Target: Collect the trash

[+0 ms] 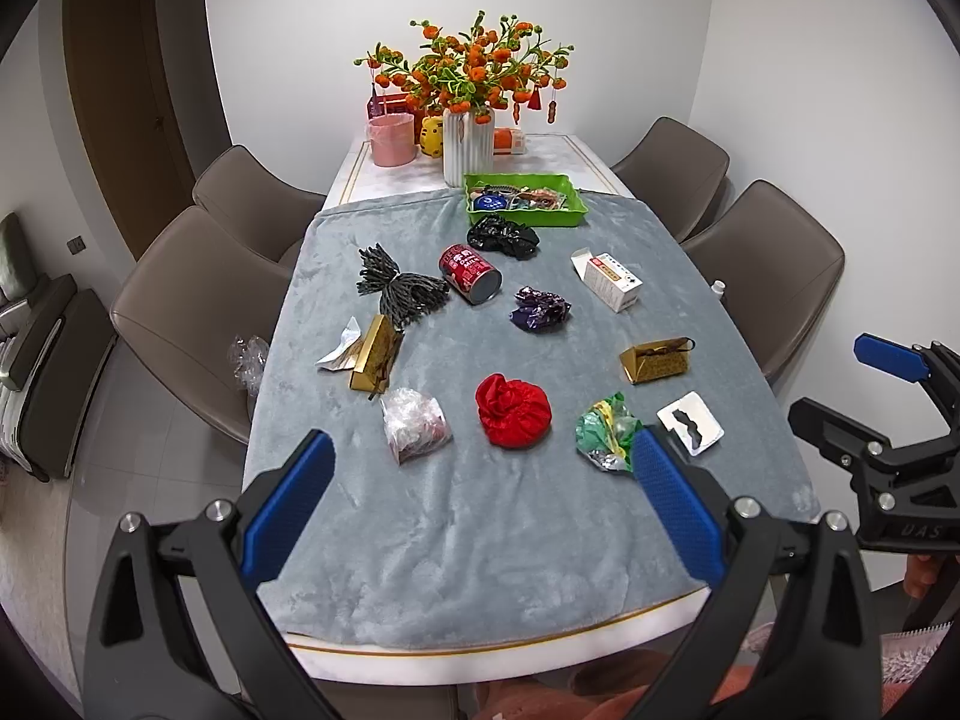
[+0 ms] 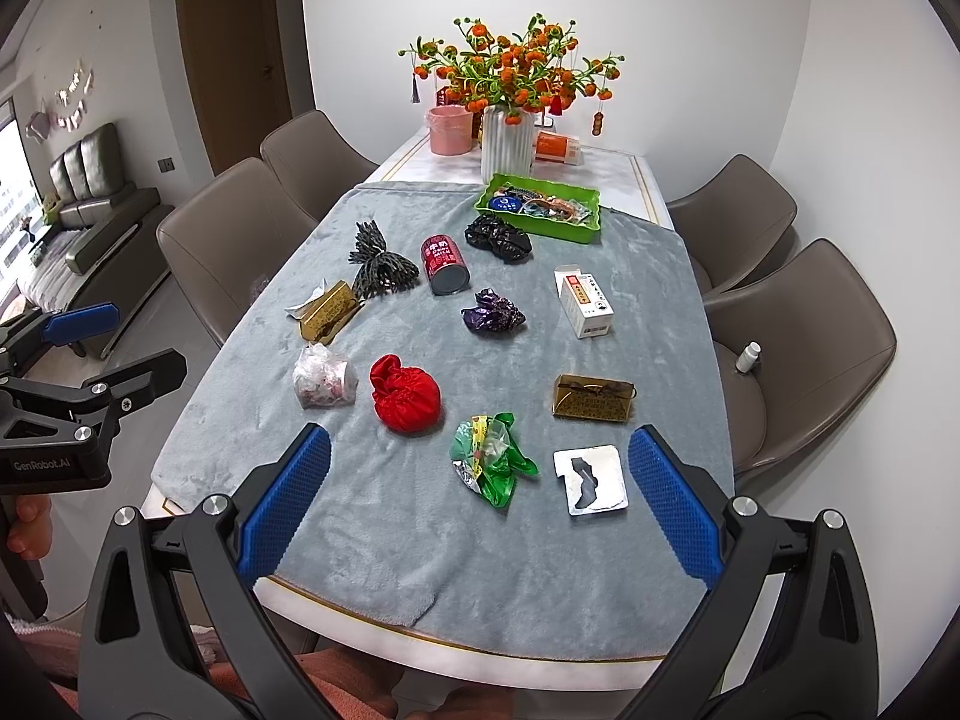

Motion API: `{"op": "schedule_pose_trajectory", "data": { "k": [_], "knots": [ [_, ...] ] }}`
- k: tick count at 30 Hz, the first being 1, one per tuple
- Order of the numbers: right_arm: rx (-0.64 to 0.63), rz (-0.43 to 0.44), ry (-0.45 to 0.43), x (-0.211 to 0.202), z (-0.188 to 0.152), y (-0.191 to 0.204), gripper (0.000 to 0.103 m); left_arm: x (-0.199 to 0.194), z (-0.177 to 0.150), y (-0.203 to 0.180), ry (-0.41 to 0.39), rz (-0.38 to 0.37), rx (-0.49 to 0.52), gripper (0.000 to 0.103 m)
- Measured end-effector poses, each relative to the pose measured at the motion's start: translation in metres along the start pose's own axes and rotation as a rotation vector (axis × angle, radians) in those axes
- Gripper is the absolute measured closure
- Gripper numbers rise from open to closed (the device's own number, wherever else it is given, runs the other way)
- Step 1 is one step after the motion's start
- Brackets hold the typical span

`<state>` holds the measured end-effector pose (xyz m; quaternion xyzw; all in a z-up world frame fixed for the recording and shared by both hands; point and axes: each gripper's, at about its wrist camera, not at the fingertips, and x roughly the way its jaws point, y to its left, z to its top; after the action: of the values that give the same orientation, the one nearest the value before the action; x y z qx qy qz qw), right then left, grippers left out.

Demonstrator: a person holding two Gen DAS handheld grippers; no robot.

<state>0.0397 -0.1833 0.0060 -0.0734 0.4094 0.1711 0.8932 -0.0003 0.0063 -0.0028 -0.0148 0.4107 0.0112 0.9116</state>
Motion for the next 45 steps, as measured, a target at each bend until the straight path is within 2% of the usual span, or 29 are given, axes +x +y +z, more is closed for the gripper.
{"op": "schedule_pose_trajectory", "data": {
  "k": [32,36,38,45],
  "knots": [
    [0.000,-0.010,-0.002,0.001,0.001,-0.007,0.007,0.003,0.000,-0.002,0.006,-0.005,0.002,0.004],
    [0.015,-0.028,0.003,0.005,-0.003,-0.017,0.007,0.014,-0.003,-0.007,0.026,-0.028,0.002,0.004],
    [0.019,-0.050,0.013,0.008,-0.010,-0.034,0.007,0.022,-0.004,-0.016,0.046,-0.040,0.009,0.004],
    [0.059,-0.073,0.096,0.037,-0.034,-0.068,0.007,0.058,-0.006,-0.048,0.108,-0.096,0.042,0.004]
  ]
}}
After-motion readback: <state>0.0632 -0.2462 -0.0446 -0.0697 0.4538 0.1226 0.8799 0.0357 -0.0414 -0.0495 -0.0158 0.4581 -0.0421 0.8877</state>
